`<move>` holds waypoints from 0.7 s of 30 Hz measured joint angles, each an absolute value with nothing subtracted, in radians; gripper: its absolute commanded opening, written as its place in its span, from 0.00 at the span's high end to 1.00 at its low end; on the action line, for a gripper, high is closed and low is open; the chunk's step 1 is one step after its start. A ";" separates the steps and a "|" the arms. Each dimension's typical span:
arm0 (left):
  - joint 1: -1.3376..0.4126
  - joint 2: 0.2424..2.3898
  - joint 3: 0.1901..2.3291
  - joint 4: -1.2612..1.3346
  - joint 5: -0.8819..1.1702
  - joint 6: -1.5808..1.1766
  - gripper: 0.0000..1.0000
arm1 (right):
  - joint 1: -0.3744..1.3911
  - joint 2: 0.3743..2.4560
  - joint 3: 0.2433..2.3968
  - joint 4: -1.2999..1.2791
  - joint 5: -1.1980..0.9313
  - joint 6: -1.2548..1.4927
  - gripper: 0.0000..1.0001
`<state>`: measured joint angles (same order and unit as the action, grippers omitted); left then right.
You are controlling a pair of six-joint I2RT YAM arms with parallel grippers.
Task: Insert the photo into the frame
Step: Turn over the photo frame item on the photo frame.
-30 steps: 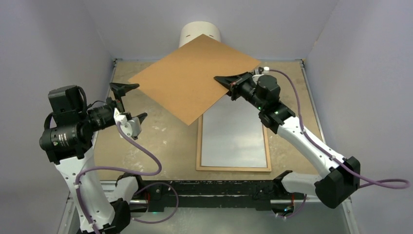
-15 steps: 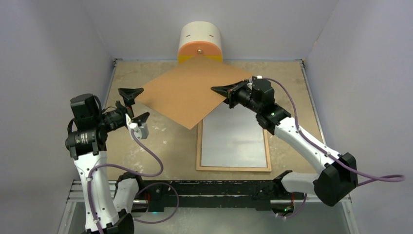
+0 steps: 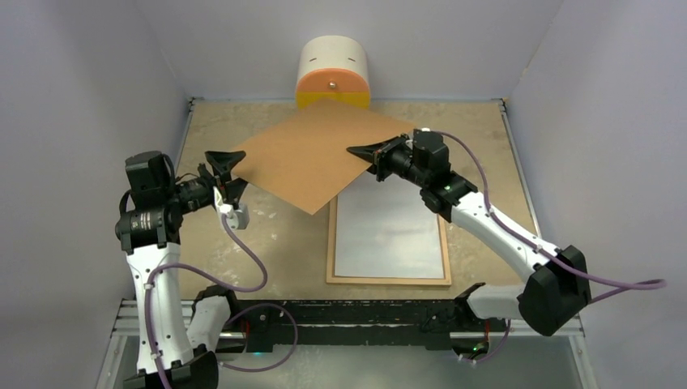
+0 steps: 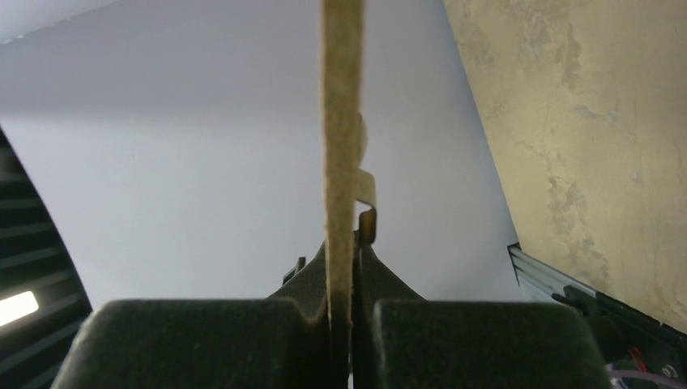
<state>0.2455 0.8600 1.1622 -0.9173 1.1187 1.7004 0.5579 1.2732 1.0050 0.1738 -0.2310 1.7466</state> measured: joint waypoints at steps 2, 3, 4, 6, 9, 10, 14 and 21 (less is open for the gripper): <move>0.236 0.865 1.167 -0.915 1.130 1.691 0.55 | 0.570 1.298 1.005 0.179 -0.231 1.750 1.00; 0.233 0.872 1.172 -0.918 1.132 1.688 0.59 | 0.576 1.311 1.005 0.181 -0.231 1.755 1.00; 0.232 0.881 1.177 -0.924 1.133 1.688 0.61 | 0.580 1.320 1.005 0.184 -0.232 1.763 1.00; 0.228 0.908 1.195 -0.960 1.131 1.707 0.64 | 0.584 1.337 1.005 0.191 -0.231 1.780 1.00; 0.225 0.951 1.208 -1.029 1.122 1.777 0.64 | 0.583 1.342 1.005 0.196 -0.228 1.787 1.00; 0.224 0.963 1.208 -1.052 1.117 1.802 0.65 | 0.584 1.342 1.005 0.199 -0.228 1.787 1.00; 0.221 0.975 1.208 -1.103 1.103 1.873 0.77 | 0.589 1.342 1.005 0.207 -0.238 1.787 1.00; 0.216 0.951 1.201 -1.076 1.093 1.930 1.00 | 0.596 1.353 1.005 0.218 -0.264 1.791 0.90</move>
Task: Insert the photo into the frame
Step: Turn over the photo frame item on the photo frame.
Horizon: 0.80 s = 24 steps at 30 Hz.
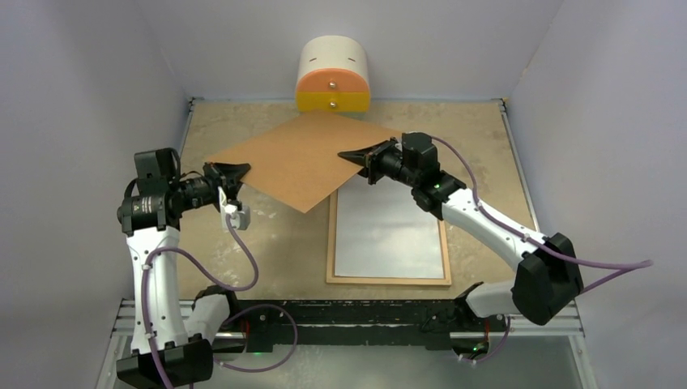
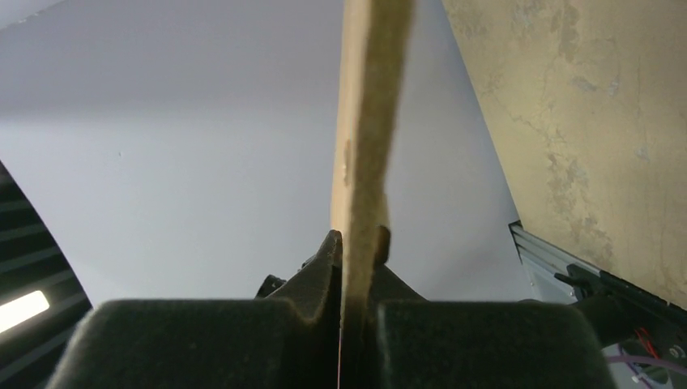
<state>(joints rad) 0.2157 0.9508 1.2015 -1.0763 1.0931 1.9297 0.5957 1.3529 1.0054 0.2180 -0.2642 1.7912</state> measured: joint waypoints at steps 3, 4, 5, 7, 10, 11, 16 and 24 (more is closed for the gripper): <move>0.216 0.915 1.152 -0.997 1.087 1.889 1.00 | 0.593 1.369 1.007 0.223 -0.289 1.766 0.56; 0.215 0.900 1.132 -0.968 1.081 1.860 1.00 | 0.593 1.373 1.010 0.216 -0.307 1.754 0.50; 0.214 0.879 1.102 -0.923 1.076 1.821 1.00 | 0.595 1.376 1.017 0.205 -0.329 1.732 0.46; 0.213 0.853 1.070 -0.856 1.064 1.753 1.00 | 0.593 1.385 1.058 0.147 -0.381 1.648 0.32; 0.213 0.862 1.083 -0.833 1.052 1.713 1.00 | 0.580 1.390 1.151 0.005 -0.424 1.472 0.02; 0.213 0.879 1.103 -0.849 1.052 1.717 1.00 | 0.568 1.390 1.191 -0.052 -0.443 1.386 0.01; 0.213 1.015 1.282 -1.011 1.061 1.786 1.00 | 0.501 1.377 1.356 -0.282 -0.493 0.941 0.01; 0.213 1.122 1.461 -1.301 1.066 1.954 1.00 | 0.498 1.053 1.245 -0.278 -0.492 0.283 0.01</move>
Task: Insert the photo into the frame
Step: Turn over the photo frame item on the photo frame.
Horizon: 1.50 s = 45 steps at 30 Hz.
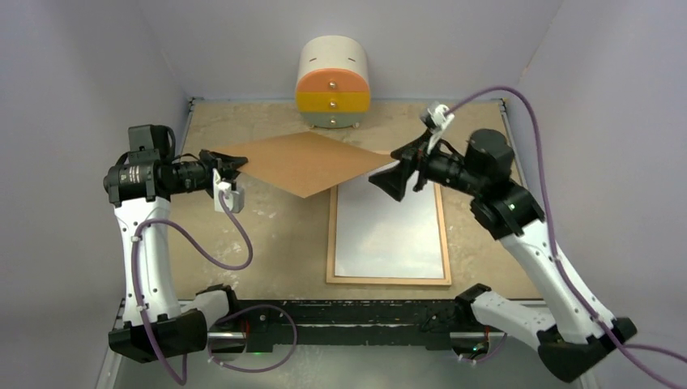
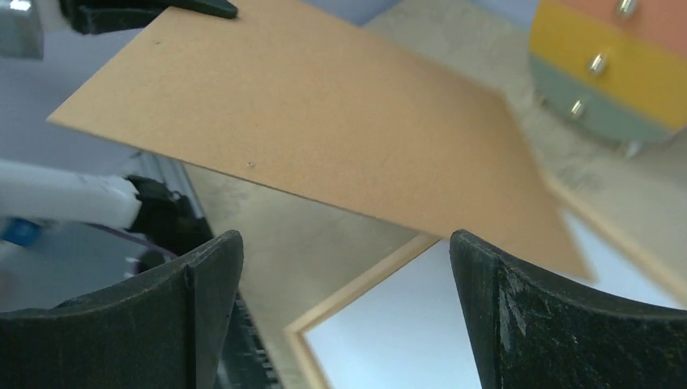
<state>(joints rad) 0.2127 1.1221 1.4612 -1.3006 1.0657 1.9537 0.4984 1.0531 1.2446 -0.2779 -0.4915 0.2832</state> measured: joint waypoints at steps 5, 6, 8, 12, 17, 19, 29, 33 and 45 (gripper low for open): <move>0.211 1.125 1.470 -1.409 1.058 2.006 1.00 | 0.503 0.994 1.229 -0.240 -0.582 -0.044 0.01; 0.210 1.125 1.471 -1.417 1.058 2.009 1.00 | 0.508 1.010 1.230 -0.239 -0.607 -0.094 0.01; 0.208 1.125 1.475 -1.435 1.054 2.010 1.00 | 0.531 1.043 1.224 -0.240 -0.653 -0.189 0.01; 0.207 1.125 1.483 -1.444 1.050 2.010 1.00 | 0.629 1.077 1.145 -0.242 -0.666 -0.324 0.07; 0.200 1.130 1.491 -1.447 1.049 2.009 1.00 | 0.704 1.080 1.123 -0.229 -0.643 -0.427 0.13; 0.197 1.132 1.494 -1.449 1.047 2.009 1.00 | 0.708 1.080 1.121 -0.210 -0.627 -0.451 0.15; 0.195 1.132 1.496 -1.454 1.025 2.009 1.00 | 0.747 1.151 1.103 -0.110 -0.515 -0.521 0.30; 0.195 1.132 1.502 -1.456 1.016 2.009 1.00 | 0.773 1.169 1.100 -0.091 -0.488 -0.542 0.45; 0.195 1.138 1.532 -1.477 1.008 1.981 1.00 | 0.841 1.201 1.075 0.018 -0.331 -0.593 1.00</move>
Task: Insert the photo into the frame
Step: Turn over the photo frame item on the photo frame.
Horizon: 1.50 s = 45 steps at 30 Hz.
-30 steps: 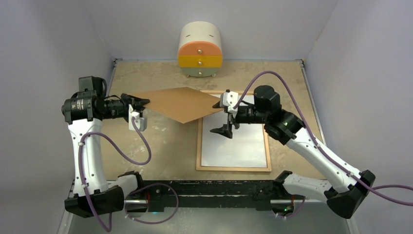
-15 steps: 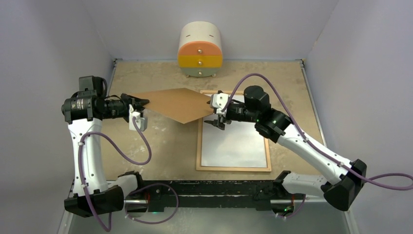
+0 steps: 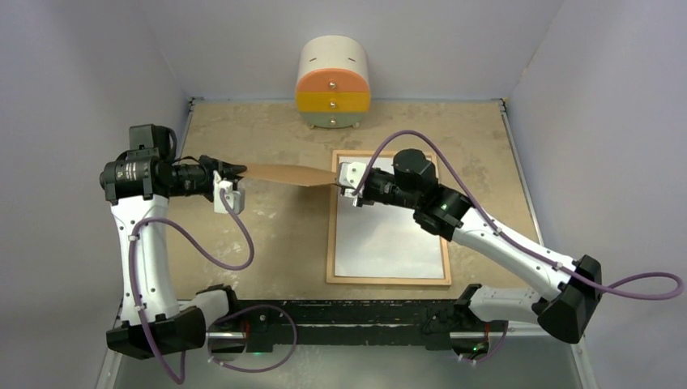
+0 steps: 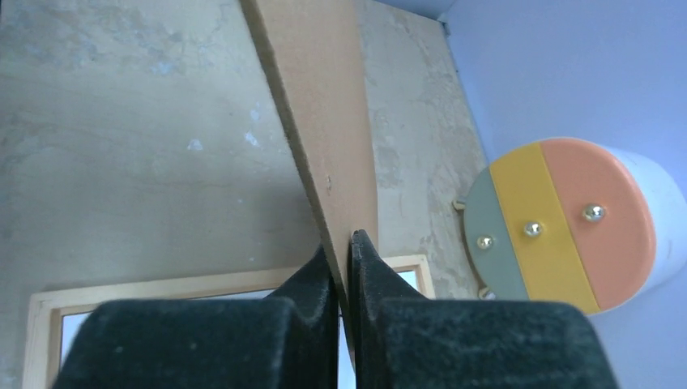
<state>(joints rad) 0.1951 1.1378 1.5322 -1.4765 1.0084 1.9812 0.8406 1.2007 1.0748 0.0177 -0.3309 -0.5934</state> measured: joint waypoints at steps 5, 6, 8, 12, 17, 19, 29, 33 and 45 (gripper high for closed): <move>0.197 1.150 1.531 -1.468 0.995 1.927 0.31 | 0.844 1.231 1.103 -0.010 -0.332 -0.541 1.00; 0.197 1.141 1.521 -1.411 1.000 1.908 0.24 | 0.843 1.247 1.127 -0.020 -0.334 -0.497 1.00; 0.194 1.099 1.473 -1.224 1.021 1.784 0.19 | 0.844 1.291 1.194 -0.039 -0.343 -0.406 1.00; 0.194 0.962 1.304 -0.753 1.020 1.401 0.15 | 0.844 1.357 1.307 -0.067 -0.391 -0.251 1.00; 0.193 0.960 1.269 -0.362 0.954 0.963 0.12 | 0.843 1.372 1.319 -0.060 -0.411 -0.059 1.00; 0.193 0.990 1.293 -0.265 0.913 0.801 0.11 | 0.836 1.389 1.343 -0.075 -0.411 0.016 1.00; 0.193 1.120 1.469 -0.174 0.820 0.332 0.08 | 0.611 1.409 1.350 -0.038 -0.619 0.444 1.00; 0.193 1.175 1.579 -0.283 0.762 0.326 0.07 | 0.461 1.411 1.349 -0.044 -0.714 0.566 1.00; 0.193 1.235 1.455 -0.560 0.550 0.436 0.19 | 0.318 1.402 1.010 0.197 -0.875 1.021 1.00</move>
